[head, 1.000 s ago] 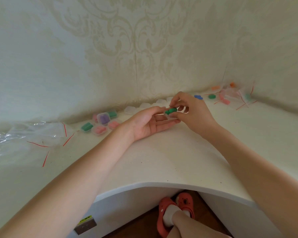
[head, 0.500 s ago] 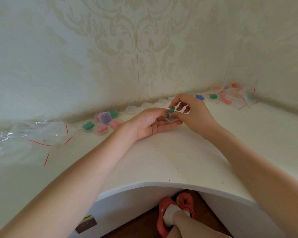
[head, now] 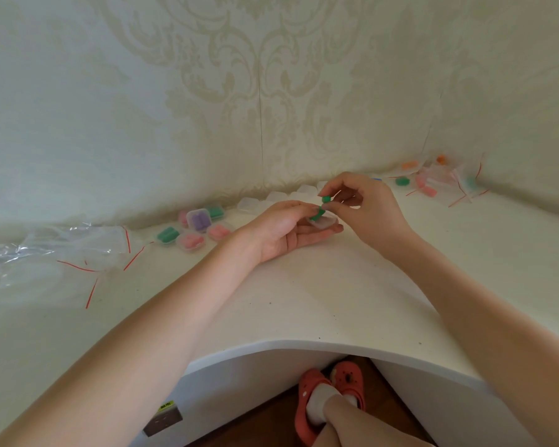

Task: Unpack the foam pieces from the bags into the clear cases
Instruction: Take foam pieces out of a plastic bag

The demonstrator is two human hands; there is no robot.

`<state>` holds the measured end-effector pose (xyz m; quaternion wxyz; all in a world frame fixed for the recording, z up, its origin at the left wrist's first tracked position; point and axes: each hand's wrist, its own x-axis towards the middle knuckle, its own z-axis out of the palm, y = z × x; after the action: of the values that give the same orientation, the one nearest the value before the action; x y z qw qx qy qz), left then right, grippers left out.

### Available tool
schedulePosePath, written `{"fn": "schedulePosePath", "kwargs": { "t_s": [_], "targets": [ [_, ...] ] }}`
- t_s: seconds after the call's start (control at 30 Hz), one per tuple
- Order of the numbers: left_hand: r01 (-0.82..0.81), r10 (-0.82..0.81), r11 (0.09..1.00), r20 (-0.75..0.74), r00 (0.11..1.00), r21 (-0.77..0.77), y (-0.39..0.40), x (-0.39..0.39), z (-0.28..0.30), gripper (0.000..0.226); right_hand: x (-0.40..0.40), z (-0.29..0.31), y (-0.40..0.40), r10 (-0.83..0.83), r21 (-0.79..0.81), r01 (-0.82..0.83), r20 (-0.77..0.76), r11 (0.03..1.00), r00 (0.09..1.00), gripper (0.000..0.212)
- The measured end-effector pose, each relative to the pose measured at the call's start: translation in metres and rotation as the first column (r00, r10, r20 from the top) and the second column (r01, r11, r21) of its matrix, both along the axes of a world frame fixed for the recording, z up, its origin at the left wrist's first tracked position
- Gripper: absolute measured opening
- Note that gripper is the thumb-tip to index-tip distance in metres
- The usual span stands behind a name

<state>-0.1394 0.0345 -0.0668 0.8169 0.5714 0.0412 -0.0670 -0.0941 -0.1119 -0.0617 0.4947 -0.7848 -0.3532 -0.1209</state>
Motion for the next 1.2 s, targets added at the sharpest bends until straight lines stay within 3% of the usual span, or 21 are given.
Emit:
{"fn": "schedulePosePath", "kwargs": {
  "t_s": [0.2, 0.4, 0.67, 0.9, 1.03, 1.2],
  "targets": [
    [-0.038, 0.035, 0.997, -0.041, 0.999, -0.062, 0.0003, 0.0010, 0.0022, 0.017, 0.0005, -0.0005, -0.0028, 0.049, -0.224, -0.023, 0.111, 0.974, 0.993, 0.034],
    [-0.058, 0.051, 0.993, -0.072, 0.996, -0.099, 0.0011, 0.0002, 0.0030, 0.014, -0.0032, 0.0036, -0.0037, 0.068, -0.271, -0.036, 0.108, 0.962, 0.992, 0.023],
    [-0.083, 0.066, 0.977, -0.095, 0.993, -0.195, 0.0027, -0.0026, 0.0041, 0.013, -0.0026, 0.0032, -0.0038, 0.036, -0.145, -0.024, 0.080, 0.989, 0.996, 0.036],
    [-0.105, 0.086, 0.977, -0.108, 0.990, -0.186, 0.0023, -0.0001, 0.0032, 0.011, -0.0046, 0.0035, -0.0040, 0.063, -0.270, -0.012, 0.180, 0.963, 0.982, 0.040],
    [-0.065, 0.055, 0.990, -0.088, 0.995, -0.123, 0.0022, -0.0006, 0.0039, 0.013, -0.0054, 0.0038, -0.0039, 0.031, -0.216, -0.006, 0.112, 0.976, 0.993, 0.041],
    [-0.084, 0.065, 0.980, -0.110, 0.992, -0.178, 0.0026, -0.0016, 0.0045, 0.014, -0.0058, 0.0045, -0.0014, -0.077, -0.033, 0.081, 0.108, 0.996, 0.991, 0.038]
  ]
}}
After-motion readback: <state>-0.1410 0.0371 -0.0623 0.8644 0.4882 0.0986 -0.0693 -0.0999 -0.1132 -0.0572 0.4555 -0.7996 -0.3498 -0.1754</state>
